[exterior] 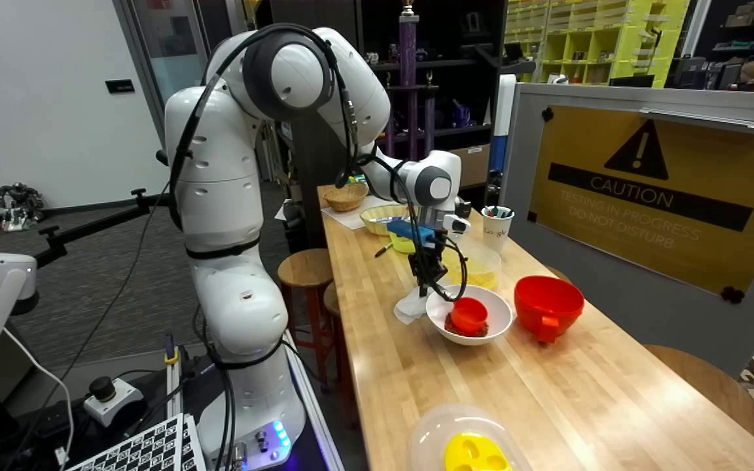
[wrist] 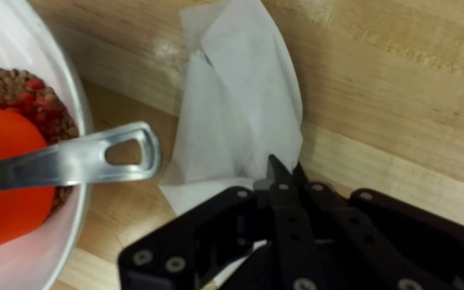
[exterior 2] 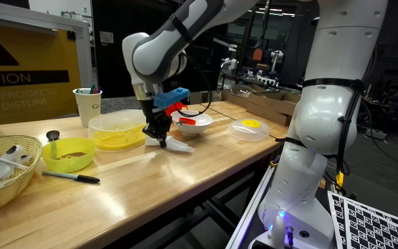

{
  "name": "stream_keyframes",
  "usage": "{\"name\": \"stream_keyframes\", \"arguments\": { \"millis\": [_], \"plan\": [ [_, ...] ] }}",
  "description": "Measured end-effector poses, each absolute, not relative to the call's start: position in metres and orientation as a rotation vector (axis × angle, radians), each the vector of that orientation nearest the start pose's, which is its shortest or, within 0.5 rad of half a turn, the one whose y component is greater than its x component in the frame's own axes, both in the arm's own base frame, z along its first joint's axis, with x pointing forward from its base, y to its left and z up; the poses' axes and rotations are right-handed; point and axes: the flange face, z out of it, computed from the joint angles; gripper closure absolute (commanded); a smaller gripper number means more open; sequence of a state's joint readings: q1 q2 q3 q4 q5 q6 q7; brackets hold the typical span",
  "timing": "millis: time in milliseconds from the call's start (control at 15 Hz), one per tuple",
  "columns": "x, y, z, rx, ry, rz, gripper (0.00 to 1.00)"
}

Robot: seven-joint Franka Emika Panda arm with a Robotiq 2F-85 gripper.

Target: Use the white napkin to wipe the yellow container.

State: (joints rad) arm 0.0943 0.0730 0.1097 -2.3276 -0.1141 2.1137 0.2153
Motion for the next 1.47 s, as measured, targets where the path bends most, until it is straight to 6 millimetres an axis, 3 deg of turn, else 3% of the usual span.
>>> {"name": "stream_keyframes", "arguments": {
  "millis": [467,1467],
  "plan": [
    [0.476,0.089,0.306,-3.258,-0.060,0.367,1.00],
    [0.456,0.082,0.411,-3.314,0.022,0.080,1.00]
  ]
}}
